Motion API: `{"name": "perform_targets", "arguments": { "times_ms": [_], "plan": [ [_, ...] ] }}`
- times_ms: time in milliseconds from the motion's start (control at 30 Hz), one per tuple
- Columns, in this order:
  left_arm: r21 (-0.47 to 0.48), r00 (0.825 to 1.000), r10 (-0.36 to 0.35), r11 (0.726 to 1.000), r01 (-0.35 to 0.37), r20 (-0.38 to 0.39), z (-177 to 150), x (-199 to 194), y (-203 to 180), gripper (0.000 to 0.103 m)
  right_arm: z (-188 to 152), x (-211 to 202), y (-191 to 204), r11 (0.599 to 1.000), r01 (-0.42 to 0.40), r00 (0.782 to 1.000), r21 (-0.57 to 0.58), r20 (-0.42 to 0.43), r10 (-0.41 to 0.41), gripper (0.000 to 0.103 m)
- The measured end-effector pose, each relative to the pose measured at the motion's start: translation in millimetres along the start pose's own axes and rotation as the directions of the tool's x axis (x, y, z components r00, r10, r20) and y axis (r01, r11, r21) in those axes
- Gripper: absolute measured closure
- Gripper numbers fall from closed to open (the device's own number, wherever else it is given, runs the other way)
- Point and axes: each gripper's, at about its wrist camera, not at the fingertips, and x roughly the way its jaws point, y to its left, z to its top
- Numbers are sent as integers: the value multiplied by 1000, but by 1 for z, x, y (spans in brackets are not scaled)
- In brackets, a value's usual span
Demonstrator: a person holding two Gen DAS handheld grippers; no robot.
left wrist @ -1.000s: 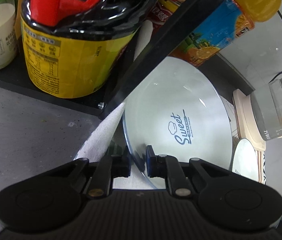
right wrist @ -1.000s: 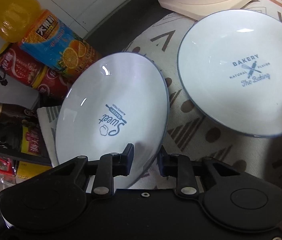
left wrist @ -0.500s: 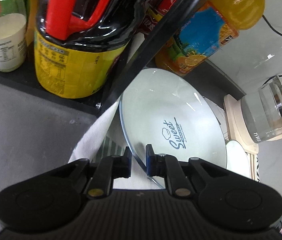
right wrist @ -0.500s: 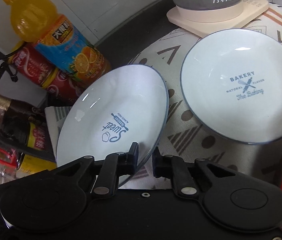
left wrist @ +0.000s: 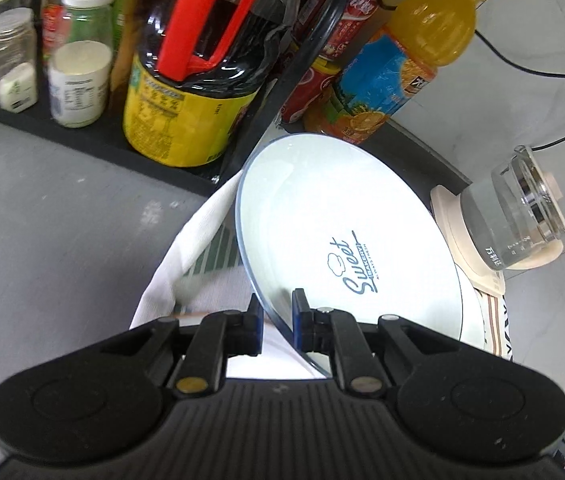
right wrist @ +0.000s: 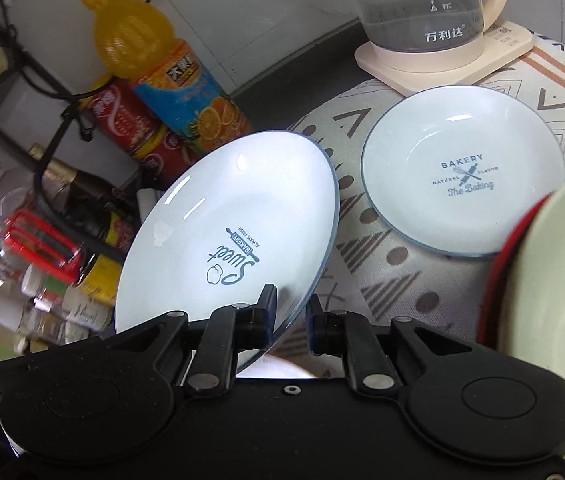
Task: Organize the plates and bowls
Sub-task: 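Lift the 'Sweet' plate and lower it onto the brown-rimmed white plate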
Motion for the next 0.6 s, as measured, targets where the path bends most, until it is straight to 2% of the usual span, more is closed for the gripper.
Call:
{"name": "perform_targets", "arguments": {
  "times_ms": [600],
  "plan": [
    [-57, 996, 72, 996, -69, 53, -70, -62, 20, 91, -54, -47, -2, 993, -48, 999, -110, -28, 45, 89]
  ]
}}
